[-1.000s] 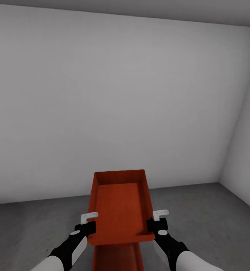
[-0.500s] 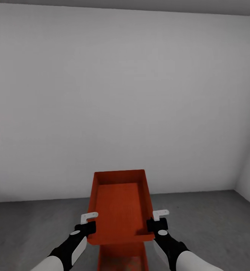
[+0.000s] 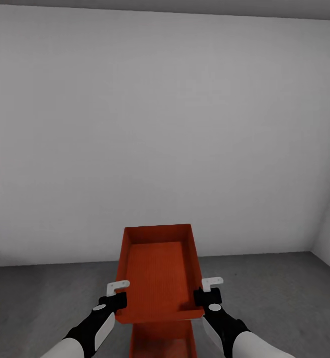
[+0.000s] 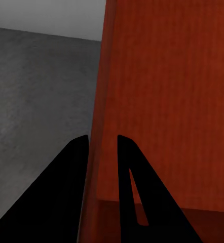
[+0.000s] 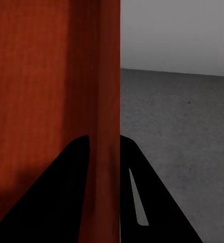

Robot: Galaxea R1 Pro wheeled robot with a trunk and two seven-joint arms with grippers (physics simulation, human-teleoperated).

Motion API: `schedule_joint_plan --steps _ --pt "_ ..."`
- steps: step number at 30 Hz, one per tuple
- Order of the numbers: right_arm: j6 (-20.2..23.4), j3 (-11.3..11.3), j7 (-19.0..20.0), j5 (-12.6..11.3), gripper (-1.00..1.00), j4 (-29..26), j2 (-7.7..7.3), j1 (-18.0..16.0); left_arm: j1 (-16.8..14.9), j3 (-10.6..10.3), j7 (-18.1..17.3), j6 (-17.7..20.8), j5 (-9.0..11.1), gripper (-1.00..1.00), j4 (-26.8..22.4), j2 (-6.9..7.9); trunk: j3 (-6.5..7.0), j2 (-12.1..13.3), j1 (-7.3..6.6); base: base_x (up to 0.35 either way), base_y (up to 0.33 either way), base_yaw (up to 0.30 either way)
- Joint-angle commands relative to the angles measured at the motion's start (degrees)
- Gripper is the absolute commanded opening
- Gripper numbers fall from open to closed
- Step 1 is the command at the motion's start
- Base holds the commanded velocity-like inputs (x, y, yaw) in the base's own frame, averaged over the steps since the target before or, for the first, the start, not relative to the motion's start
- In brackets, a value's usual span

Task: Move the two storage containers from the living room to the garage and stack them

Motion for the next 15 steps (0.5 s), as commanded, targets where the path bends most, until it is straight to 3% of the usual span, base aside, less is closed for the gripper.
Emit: schedule_joint_plan --steps 1,15 --pt "-0.4 -0.7 -0.4 -0.8 -1.00 0.2 -0.15 0.0 0.0 0.2 3.2 -4.4 -0.4 -1.00 -0.2 2.61 -0.08 -0.1 0.01 0.000 0.000 0.000" --pt "-0.4 -0.7 -0.4 -0.8 -1.00 0.2 -0.15 0.0 0.0 0.2 3.2 -4.4 -0.4 -1.00 -0.2 2.61 -0.79 -0.1 0.01 0.000 0.000 0.000"
